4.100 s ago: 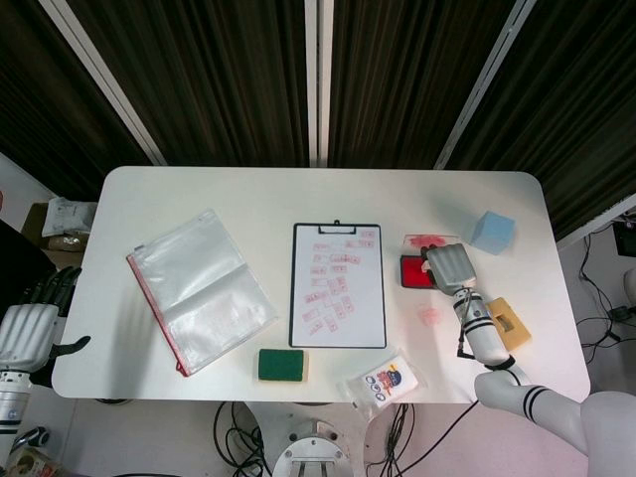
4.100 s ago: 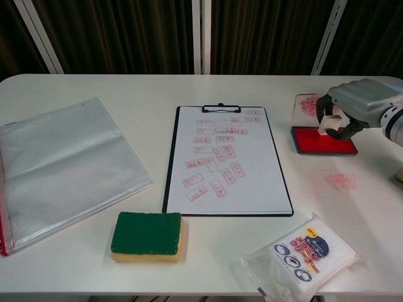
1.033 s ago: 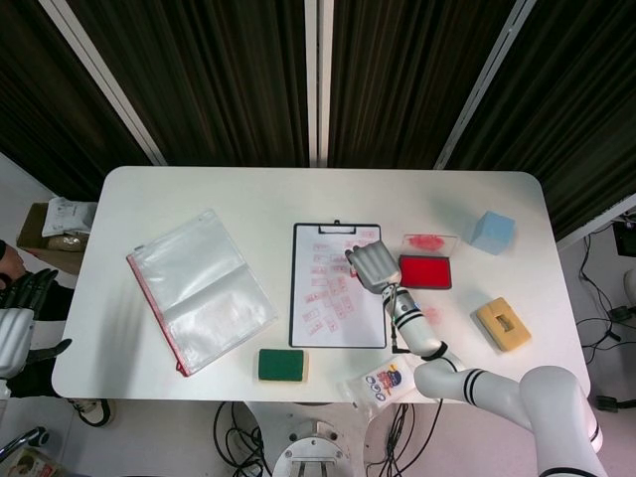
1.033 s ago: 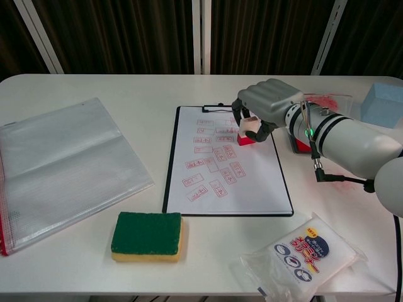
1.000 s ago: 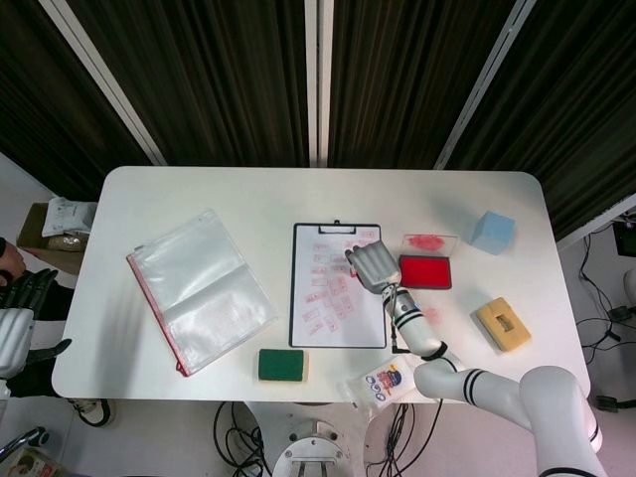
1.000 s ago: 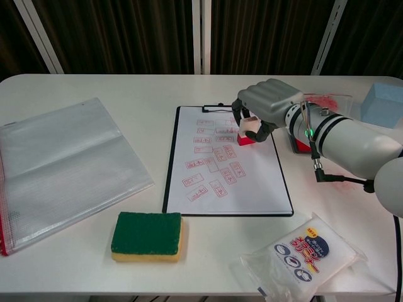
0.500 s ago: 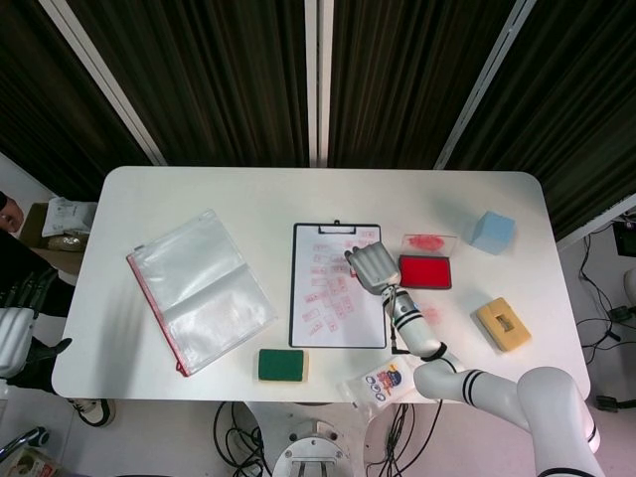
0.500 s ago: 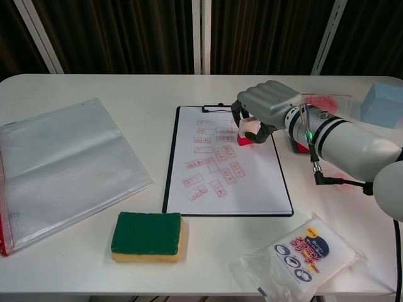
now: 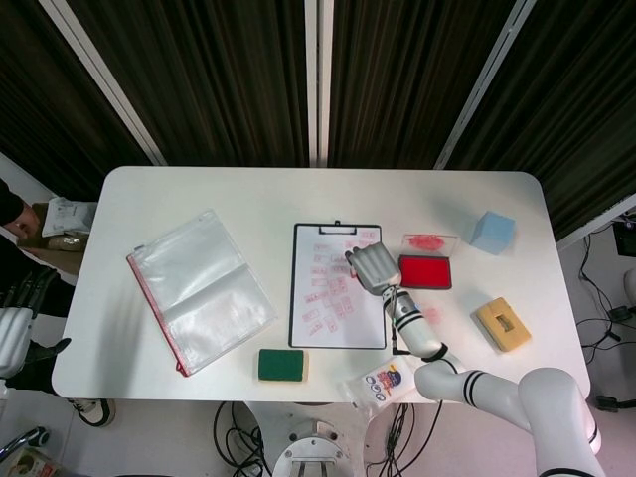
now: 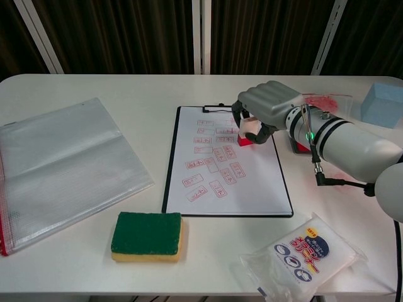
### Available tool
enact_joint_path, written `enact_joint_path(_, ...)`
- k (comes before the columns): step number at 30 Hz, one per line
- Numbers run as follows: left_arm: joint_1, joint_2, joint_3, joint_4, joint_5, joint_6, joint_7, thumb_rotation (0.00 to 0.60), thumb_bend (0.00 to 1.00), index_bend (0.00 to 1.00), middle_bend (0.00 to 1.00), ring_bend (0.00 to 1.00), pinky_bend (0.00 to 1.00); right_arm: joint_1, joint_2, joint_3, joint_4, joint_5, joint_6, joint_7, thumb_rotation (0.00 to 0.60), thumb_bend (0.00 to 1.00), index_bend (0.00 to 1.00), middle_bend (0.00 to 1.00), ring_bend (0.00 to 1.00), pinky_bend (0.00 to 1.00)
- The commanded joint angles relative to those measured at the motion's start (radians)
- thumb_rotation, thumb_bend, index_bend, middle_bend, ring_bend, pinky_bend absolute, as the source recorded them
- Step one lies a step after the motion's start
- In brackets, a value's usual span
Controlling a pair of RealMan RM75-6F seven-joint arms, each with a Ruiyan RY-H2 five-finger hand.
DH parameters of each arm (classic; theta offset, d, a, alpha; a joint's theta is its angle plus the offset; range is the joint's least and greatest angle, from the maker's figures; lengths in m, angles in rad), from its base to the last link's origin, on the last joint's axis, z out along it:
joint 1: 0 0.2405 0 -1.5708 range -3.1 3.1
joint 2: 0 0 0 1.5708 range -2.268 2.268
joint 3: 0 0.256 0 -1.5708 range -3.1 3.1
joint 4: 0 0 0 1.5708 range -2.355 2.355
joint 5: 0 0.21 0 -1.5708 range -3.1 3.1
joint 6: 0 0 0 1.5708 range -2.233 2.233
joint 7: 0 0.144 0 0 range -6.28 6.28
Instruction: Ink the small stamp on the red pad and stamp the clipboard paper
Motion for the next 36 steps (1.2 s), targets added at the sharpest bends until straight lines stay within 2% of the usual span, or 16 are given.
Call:
enact_joint_path(1,0.0,0.001,0.0,-0.001,0.0,0.001,0.001,0.6,0.0,0.04,0.07,0.06,0.16,-0.003,0.021,0.013,-0.031,-0.014,0.026,0.016,0.6,0.46,0.97,0.82,0.79,1.0)
enact_joint_path(9,0.0,0.005,-0.001,-0.016,0.005,0.004,0.013,0.6,0.0,0.04,0.07,0.06,0.16,-0.031,0.149,0.068,-0.23,-0.058,0.141,0.059,0.6,0.47,0.97,0.83,0.79,1.0)
enact_joint_path(15,-0.004,0.002,0.003,-0.029,0.013,0.002,0.031,0.6,0.0,0.04,0.07,0.06,0.16,-0.086,0.268,0.06,-0.367,-0.075,0.206,0.051,0.6,0.47,0.97,0.83,0.79,1.0)
enact_joint_path(21,-0.008,-0.002,0.005,-0.046,0.021,0.0,0.052,0.6,0.0,0.04,0.07,0.06,0.16,-0.193,0.4,-0.019,-0.48,-0.126,0.279,0.1,0.6,0.47,0.97,0.83,0.79,1.0)
enact_joint_path(27,-0.019,-0.018,0.009,-0.052,0.027,-0.016,0.068,0.6,0.0,0.04,0.07,0.06,0.16,-0.285,0.469,-0.129,-0.505,-0.197,0.313,0.161,0.6,0.47,0.97,0.83,0.79,1.0)
enact_joint_path(31,-0.024,-0.021,0.011,-0.059,0.033,-0.019,0.081,0.6,0.0,0.04,0.07,0.06,0.16,-0.325,0.464,-0.194,-0.469,-0.233,0.309,0.168,0.6,0.46,0.98,0.83,0.79,1.0)
enact_joint_path(36,-0.025,-0.021,0.015,-0.062,0.033,-0.024,0.086,0.6,0.0,0.04,0.07,0.06,0.16,-0.343,0.419,-0.219,-0.388,-0.236,0.28,0.168,0.6,0.46,0.98,0.83,0.79,1.0)
